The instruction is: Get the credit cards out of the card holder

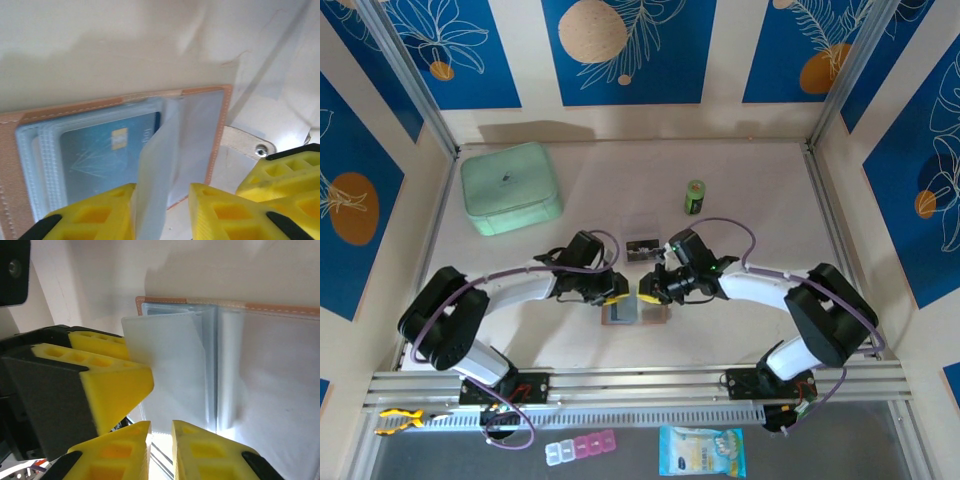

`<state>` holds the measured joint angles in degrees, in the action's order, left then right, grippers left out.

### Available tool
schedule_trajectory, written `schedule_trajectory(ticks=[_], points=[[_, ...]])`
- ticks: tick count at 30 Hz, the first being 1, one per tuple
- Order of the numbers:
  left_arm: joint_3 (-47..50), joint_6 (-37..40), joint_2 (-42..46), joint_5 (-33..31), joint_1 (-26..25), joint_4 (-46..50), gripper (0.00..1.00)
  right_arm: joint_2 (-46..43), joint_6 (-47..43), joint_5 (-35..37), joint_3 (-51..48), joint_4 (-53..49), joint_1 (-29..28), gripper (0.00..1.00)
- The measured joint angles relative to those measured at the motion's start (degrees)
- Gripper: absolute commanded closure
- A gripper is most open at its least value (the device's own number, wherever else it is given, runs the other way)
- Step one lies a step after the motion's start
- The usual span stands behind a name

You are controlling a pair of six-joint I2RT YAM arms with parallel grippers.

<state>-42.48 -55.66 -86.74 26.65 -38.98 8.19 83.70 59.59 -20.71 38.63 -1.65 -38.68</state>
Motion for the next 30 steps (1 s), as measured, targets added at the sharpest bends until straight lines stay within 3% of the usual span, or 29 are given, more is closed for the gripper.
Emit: schedule_trajectory(ticks=[17,30], points=[[-8.3,0.0,-6.5,0.2,-5.1,0.3,0.55,-14.2,-4.5,5.3,0.6,-13.6,7.4,0.74],[-10.6,0.1,-11.2,0.6,-6.7,-0.3,0.54,-16.8,-5.2,5.3,-1.2,-16.1,9.1,0.73]])
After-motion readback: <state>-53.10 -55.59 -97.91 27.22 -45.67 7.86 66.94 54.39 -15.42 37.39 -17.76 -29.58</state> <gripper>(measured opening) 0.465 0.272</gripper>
